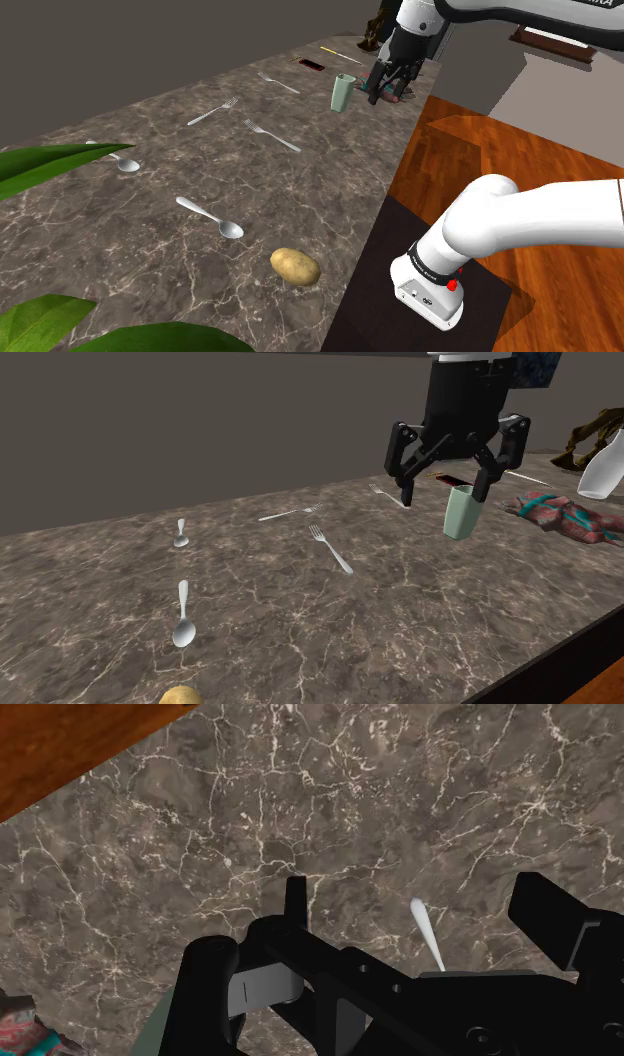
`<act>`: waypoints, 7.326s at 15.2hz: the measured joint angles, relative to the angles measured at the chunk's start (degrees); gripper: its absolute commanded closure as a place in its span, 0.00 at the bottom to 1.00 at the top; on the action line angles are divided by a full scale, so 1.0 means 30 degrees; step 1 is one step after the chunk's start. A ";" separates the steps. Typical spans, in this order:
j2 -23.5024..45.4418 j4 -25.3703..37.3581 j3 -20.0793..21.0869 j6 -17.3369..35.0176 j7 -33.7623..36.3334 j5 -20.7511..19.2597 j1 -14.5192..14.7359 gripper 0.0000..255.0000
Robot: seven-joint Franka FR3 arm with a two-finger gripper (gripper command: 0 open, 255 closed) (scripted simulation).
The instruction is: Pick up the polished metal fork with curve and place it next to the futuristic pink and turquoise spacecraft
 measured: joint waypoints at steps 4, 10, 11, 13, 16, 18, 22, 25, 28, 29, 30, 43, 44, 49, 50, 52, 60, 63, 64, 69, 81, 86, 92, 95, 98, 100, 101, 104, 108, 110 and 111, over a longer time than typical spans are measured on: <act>0.1141 -0.0075 -0.0076 0.1223 -0.0148 0.0039 0.0081 0.00; 0.4932 0.0649 -0.0088 0.4337 -0.0465 0.0249 0.0363 0.00; 0.5672 0.0920 -0.0066 0.4811 -0.0497 0.0300 0.0420 0.00; 0.6912 0.1175 -0.0015 0.5817 -0.0566 0.0393 0.0534 0.00; 0.8991 0.2146 0.0050 0.6955 -0.0730 0.0519 0.0684 0.00; 1.0348 0.2656 0.0155 0.7808 -0.0757 0.0609 0.0812 0.00; 1.3183 0.4441 0.0305 0.8901 -0.0977 0.0754 0.0993 0.00; 1.5401 0.5815 0.0422 0.9772 -0.1126 0.0806 0.1117 0.00; 1.7507 0.7573 0.0561 1.0151 -0.1263 0.0851 0.1262 0.00; 1.8223 0.8272 0.0615 1.0173 -0.1309 0.0865 0.1316 0.00; 1.9015 0.8973 0.0627 1.0276 -0.1449 0.0877 0.1313 0.00; 2.3326 1.1684 0.0792 1.1895 -0.1604 0.0777 0.1584 0.00; 2.3335 1.1654 0.0791 1.1940 -0.1610 0.0777 0.1580 0.00; 2.3353 1.1647 0.0789 1.1972 -0.1611 0.0775 0.1579 1.00; 2.3334 1.1658 0.0781 1.1968 -0.1610 0.0764 0.1574 1.00; 2.3280 1.1739 0.0707 1.1954 -0.1594 0.0731 0.1526 1.00; 2.3250 1.1748 0.0752 1.1871 -0.1605 0.0761 0.1557 1.00; 2.2959 1.1883 0.0801 1.1359 -0.1617 0.0806 0.1578 1.00; 2.2858 1.1980 0.0807 1.1157 -0.1625 0.0817 0.1575 1.00; 2.2310 1.2475 0.0831 1.0110 -0.1652 0.0863 0.1563 1.00; 2.1365 1.4266 0.0866 0.7380 -0.1695 0.0945 0.1551 1.00; 2.1172 1.5246 0.0859 0.6206 -0.1769 0.0976 0.1513 1.00; 2.1017 1.6372 0.0829 0.4926 -0.1911 0.1016 0.1429 1.00; 2.0604 1.5871 0.0541 0.5010 -0.2868 0.1201 0.0775 1.00; 2.0128 1.5289 0.0139 0.5094 -0.4149 0.1434 -0.0077 1.00; 2.0001 1.5001 -0.0134 0.5255 -0.4998 0.1584 -0.0624 1.00; 1.9934 1.4908 -0.0289 0.5264 -0.5470 0.1660 -0.0927 1.00; 2.0041 1.5054 -0.0687 0.5205 -0.6683 0.1858 -0.1698 1.00; 2.0058 1.5027 -0.1248 0.5197 -0.8393 0.2140 -0.2798 1.00; 2.0438 1.5847 -0.1513 0.4734 -0.9201 0.2285 -0.3338 1.00; 2.0537 1.5930 -0.1656 0.4733 -0.9670 0.2374 -0.3648 1.00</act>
